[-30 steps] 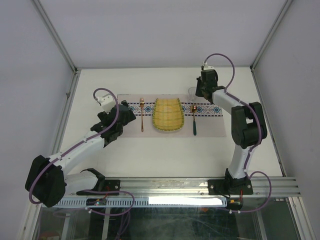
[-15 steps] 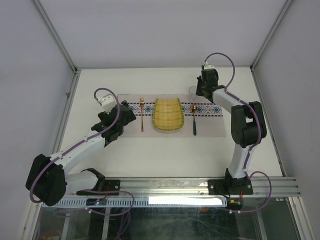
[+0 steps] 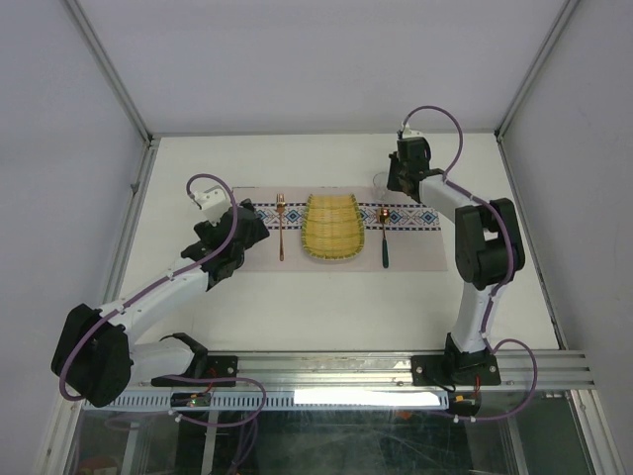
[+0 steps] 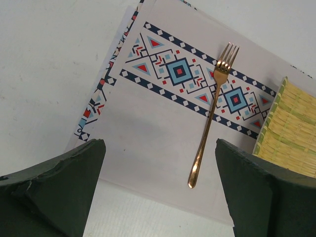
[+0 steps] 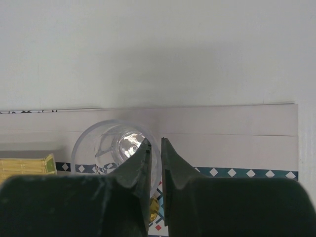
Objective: Set the dinner table for one person
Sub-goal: Place the cup on the napkin.
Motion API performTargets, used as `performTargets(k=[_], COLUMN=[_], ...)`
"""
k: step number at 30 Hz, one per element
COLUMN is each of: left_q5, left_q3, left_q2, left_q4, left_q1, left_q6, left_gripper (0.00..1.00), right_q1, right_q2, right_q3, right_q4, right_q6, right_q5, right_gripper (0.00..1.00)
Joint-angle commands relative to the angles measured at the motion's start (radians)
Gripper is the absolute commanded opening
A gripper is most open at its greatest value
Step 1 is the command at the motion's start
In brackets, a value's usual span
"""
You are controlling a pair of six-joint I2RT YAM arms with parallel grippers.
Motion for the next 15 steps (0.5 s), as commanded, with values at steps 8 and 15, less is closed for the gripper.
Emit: performTargets(k=[8, 15], left_q5=[-0.013, -0.011], left_q3=[0.022, 0.023], left_q2=[0.009, 0.011], left_q4=[0.05, 0.051], left_q1=[0.009, 0.008], left_q6=[0.0, -0.002], left_gripper=[0.99, 0.99], right_q1=[-0.008, -0.006], right_q2=[0.005, 0.003], right_q3=[0.076, 0.083], right_q4=[0.017, 0.007], right_q6=[0.007, 0.007], right_q5=[-0.006, -0.001], right_gripper=[0.34, 0.6])
